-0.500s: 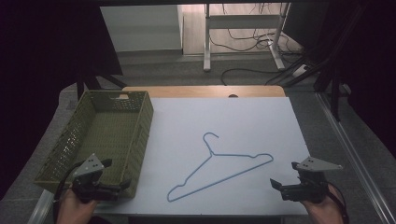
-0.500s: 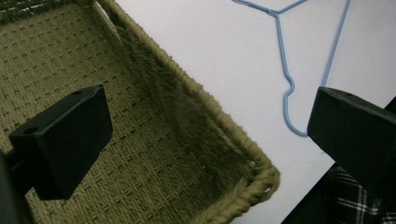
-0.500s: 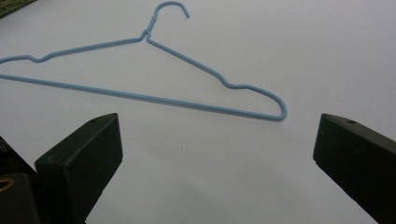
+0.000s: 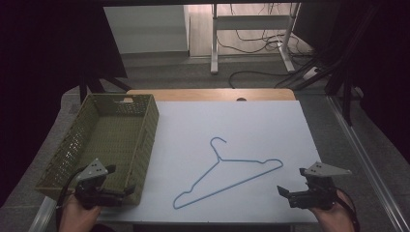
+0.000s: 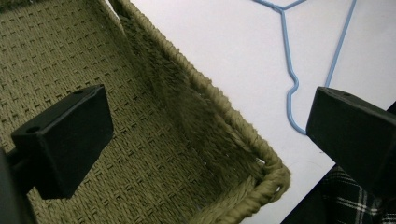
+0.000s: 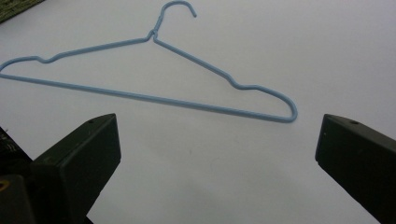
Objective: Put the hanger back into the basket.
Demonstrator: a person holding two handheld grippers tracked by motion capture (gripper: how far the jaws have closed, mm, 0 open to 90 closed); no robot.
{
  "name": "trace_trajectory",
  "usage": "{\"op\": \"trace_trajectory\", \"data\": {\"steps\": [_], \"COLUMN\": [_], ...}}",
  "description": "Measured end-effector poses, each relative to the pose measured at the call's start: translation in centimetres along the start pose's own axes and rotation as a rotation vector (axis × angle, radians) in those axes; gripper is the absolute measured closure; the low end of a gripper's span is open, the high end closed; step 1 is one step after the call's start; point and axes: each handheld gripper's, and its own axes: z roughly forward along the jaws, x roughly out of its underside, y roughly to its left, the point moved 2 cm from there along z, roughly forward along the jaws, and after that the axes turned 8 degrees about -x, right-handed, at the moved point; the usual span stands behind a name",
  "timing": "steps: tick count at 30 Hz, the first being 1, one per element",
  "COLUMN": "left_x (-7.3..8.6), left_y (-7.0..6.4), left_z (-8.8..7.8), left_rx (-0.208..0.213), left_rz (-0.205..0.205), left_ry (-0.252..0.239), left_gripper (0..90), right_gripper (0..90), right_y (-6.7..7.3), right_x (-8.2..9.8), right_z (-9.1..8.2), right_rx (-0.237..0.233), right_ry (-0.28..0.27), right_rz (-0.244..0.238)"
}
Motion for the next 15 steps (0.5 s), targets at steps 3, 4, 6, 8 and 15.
{"op": "trace_trajectory", "data": {"steps": [3, 4, 6, 8, 15], "left_x": [-0.2, -0.4, -0.6, -0.8, -2.2], "left_y": [-0.4, -0.5, -0.7, -0.8, -2.2], "left_z": [0.1, 0.1, 0.1, 0.1, 0.1], "left_rx": [0.001, 0.001, 0.004, 0.019, 0.093], "left_rz": [0.012, 0.016, 0.019, 0.018, 0.049], "left_ry": [0.01, 0.01, 0.002, -0.006, -0.047], "left_gripper": [0.4, 0.4, 0.5, 0.6, 0.6], "right_gripper": [0.0, 0.0, 0.0, 0.0, 0.0], "right_y": [0.0, 0.0, 0.0, 0.1, 0.3], "right_x": [-0.1, -0.1, -0.2, -0.4, -1.4], "right_z": [0.0, -0.1, -0.1, -0.1, 0.1], "right_rx": [0.006, 0.006, 0.005, -0.004, -0.022], "right_ry": [0.001, 0.001, -0.005, -0.008, 0.01], "right_rz": [-0.005, -0.004, 0.001, 0.006, -0.009]}}
